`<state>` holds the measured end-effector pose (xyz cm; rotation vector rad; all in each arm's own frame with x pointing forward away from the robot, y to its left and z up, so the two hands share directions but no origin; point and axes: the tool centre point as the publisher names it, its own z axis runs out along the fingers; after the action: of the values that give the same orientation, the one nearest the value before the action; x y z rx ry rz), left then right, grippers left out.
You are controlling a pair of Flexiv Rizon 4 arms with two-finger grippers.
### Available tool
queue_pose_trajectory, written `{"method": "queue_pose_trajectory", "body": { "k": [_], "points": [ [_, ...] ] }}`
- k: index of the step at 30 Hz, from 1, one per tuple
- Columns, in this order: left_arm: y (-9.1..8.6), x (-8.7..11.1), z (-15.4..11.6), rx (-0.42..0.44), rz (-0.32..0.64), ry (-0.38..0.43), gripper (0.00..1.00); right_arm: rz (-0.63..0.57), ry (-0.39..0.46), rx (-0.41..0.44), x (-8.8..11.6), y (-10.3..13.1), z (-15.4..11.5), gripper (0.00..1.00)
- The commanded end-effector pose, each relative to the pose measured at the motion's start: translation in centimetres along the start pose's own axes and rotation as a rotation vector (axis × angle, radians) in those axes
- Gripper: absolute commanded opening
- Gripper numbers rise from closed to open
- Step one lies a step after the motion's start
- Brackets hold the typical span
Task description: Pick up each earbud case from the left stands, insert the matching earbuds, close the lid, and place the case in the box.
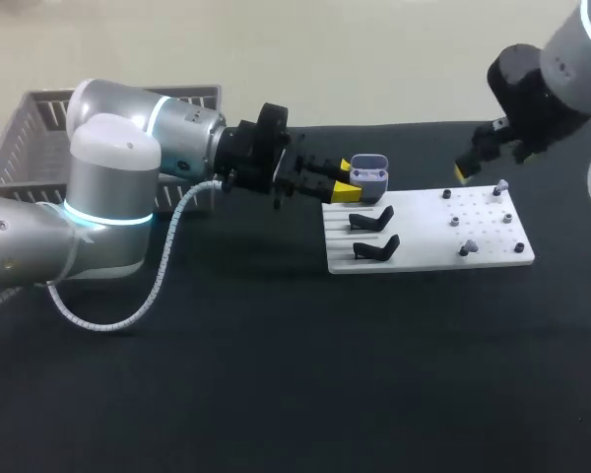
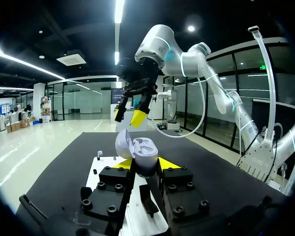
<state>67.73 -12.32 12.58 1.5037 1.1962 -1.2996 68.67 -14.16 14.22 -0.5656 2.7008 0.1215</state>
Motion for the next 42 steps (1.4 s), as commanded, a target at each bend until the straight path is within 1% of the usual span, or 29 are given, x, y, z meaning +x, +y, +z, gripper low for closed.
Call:
{"method": "queue_pose_trajectory", "body": {
  "k": [1, 3, 6, 9, 13, 17, 21, 25, 26, 27, 28, 29, 31, 33, 42],
  "points": [
    [0.1, 0.0, 0.0, 0.002, -0.001, 0.001, 0.0, -0.013, 0.091, 0.279, -0.6, -1.0, 0.5, 1.0],
    [0.1, 0.0, 0.0, 0.002, -0.001, 0.001, 0.0, -0.028, 0.121, 0.316, -0.5, -1.8, 1.0, 1.0],
    [0.1, 0.0, 0.0, 0.002, -0.001, 0.001, 0.0, -0.042, 0.149, 0.332, -0.5, -2.8, 1.7, 1.0],
    [0.1, 0.0, 0.0, 0.002, -0.001, 0.001, 0.0, -0.075, 0.204, 0.37, -0.4, -3.7, 2.8, 1.0],
    [0.1, 0.0, 0.0, 0.002, -0.001, 0.001, 0.0, -0.064, 0.236, 0.342, -0.2, -4.6, 3.8, 1.0],
    [0.1, 0.0, 0.0, 0.002, -0.001, 0.001, 0.0, -0.051, 0.247, 0.315, -0.1, -5.2, 4.8, 1.0],
    [0.1, 0.0, 0.0, 0.002, -0.001, 0.001, 0.0, -0.029, 0.239, 0.279, -0.3, -5.4, 5.7, 1.0],
    [0.1, 0.0, 0.0, 0.002, -0.001, 0.001, 0.0, -0.014, 0.259, 0.242, -0.2, -5.4, 6.6, 1.0],
    [0.1, 0.0, 0.0, 0.002, -0.001, 0.001, 0.0, -0.008, 0.26, 0.234, -0.2, -5.4, 6.8, 0.96],
    [0.1, 0.0, 0.0, 0.002, -0.001, 0.001, 0.0, -0.006, 0.262, 0.233, -0.2, -5.5, 7.0, 0.89],
    [0.1, 0.0, 0.0, 0.002, -0.001, 0.001, 0.0, -0.003, 0.263, 0.228, -0.2, -5.6, 7.1, 0.79],
    [0.1, 0.0, 0.0, 0.002, -0.001, 0.001, 0.0, 0.001, 0.265, 0.221, -0.2, -5.6, 7.3, 0.71],
    [0.1, 0.0, 0.0, 0.002, -0.001, 0.001, 0.0, 0.003, 0.264, 0.216, -0.2, -5.7, 7.5, 0.63],
    [0.1, 0.0, 0.0, 0.002, -0.001, 0.001, 0.0, 0.006, 0.264, 0.213, -0.3, -5.8, 7.7, 0.49],
    [0.1, 0.0, 0.0, 0.002, -0.001, 0.001, 0.0, 0.021, 0.279, 0.192, -0.2, -6.4, 9.1, 0.47]
  ]
}}
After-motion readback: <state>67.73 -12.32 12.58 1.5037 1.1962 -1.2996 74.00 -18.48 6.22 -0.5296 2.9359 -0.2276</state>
